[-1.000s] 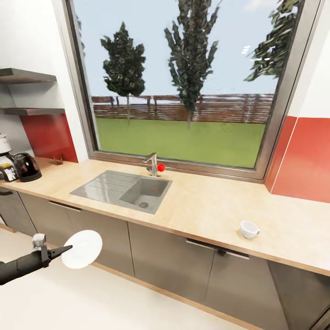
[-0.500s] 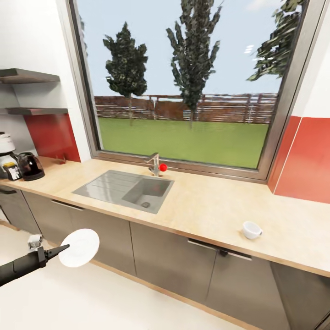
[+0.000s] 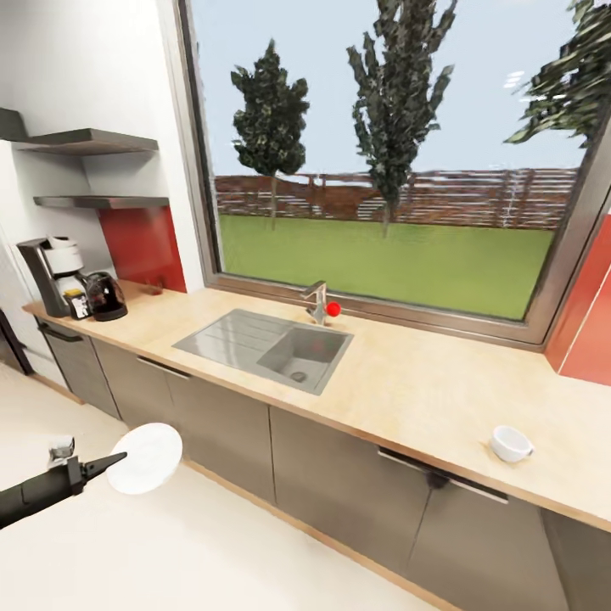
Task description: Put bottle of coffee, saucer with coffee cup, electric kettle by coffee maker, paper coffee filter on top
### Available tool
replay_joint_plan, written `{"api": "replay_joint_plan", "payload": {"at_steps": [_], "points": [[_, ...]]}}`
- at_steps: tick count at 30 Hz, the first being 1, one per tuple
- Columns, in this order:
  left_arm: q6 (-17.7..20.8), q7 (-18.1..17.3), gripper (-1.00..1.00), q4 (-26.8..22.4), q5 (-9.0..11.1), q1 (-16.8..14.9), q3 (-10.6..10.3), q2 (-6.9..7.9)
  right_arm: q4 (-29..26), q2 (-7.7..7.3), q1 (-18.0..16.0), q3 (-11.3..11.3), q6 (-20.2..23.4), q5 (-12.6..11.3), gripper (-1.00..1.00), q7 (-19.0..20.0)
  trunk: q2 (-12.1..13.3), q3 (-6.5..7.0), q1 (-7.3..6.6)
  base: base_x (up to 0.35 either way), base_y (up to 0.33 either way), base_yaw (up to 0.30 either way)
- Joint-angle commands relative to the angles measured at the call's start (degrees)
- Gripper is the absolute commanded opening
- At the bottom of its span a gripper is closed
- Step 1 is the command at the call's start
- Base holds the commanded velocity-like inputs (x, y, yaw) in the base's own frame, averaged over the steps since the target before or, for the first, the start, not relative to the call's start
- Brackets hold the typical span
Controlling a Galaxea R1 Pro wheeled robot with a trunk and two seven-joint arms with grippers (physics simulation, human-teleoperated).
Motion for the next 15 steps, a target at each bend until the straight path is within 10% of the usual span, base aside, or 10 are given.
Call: {"api": "replay_joint_plan", "payload": {"at_steps": [1, 15], "points": [[0.4, 0.0, -1.00, 0.0, 0.1, -0.1, 0.2, 0.03, 0.0, 0.00, 0.1, 0.5, 0.2, -0.5, 1.00, 0.1, -0.1, -0.15, 0.05, 0.134, 0.089, 0.253], [0.4, -0.1, -1.00, 0.0, 0.1, 0.0, 0.6, 0.07, 0.0, -3.30, 11.7, 0.7, -4.9, -0.1, 1.00, 0.2, -0.1, -0.62, 0.05, 0.254, 0.177, 0.229]]}}
